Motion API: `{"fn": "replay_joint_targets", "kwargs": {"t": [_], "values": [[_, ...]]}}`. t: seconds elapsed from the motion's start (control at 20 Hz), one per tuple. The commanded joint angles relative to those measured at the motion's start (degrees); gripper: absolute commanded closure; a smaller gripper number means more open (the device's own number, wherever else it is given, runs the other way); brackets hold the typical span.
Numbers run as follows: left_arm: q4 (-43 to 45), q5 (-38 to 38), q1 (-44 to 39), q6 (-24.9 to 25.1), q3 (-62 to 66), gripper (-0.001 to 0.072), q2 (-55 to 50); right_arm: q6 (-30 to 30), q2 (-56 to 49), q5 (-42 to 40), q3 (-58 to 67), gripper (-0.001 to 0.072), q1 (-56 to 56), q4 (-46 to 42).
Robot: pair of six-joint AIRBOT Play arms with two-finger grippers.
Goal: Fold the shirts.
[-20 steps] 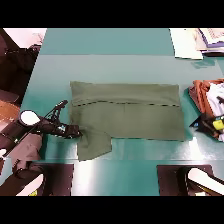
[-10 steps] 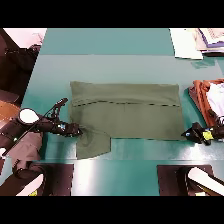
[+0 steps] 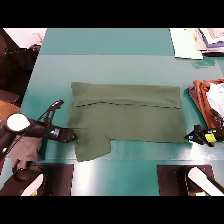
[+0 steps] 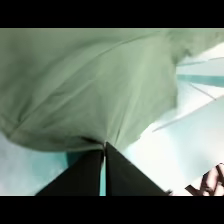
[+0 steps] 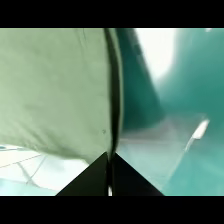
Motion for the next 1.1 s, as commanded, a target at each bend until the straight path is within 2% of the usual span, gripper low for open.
{"fn": "replay_joint_targets", "kwargs": {"t": [0.0,0.15,0.3,0.45,0.6,0.85,1.05], "values": [[3.1,-11.6,0.0,-7.0,0.0,0.0677,10.0,3.3,9.6,6.0,0.1,0.0700,0.0,-4.4],[0.3,-14.1,0.0,-8.3,2.7,0.0677,12.5,6.3,15.2,6.9,1.9,0.0700,1.1,-3.5],[1.6,-7.1,0.0,-5.2,7.9,0.0677,8.4,7.8,14.9,2.3,7.5,0.0700,8.8,-3.7],[6.8,1.1,0.0,-3.4,12.7,0.0677,-0.7,10.4,7.5,-4.0,15.0,0.0701,17.8,-3.8],[11.6,9.0,0.2,-3.0,17.1,0.0676,-10.6,10.8,-2.8,-7.1,23.6,0.0700,22.4,-3.7],[12.7,20.6,0.2,-3.2,21.9,0.0676,-21.9,10.8,-17.7,-7.8,36.0,0.0700,24.3,-3.6],[13.8,26.5,0.2,-3.7,23.1,0.0676,-25.8,10.8,-26.4,-7.7,43.6,0.0700,24.3,-1.5]]}}
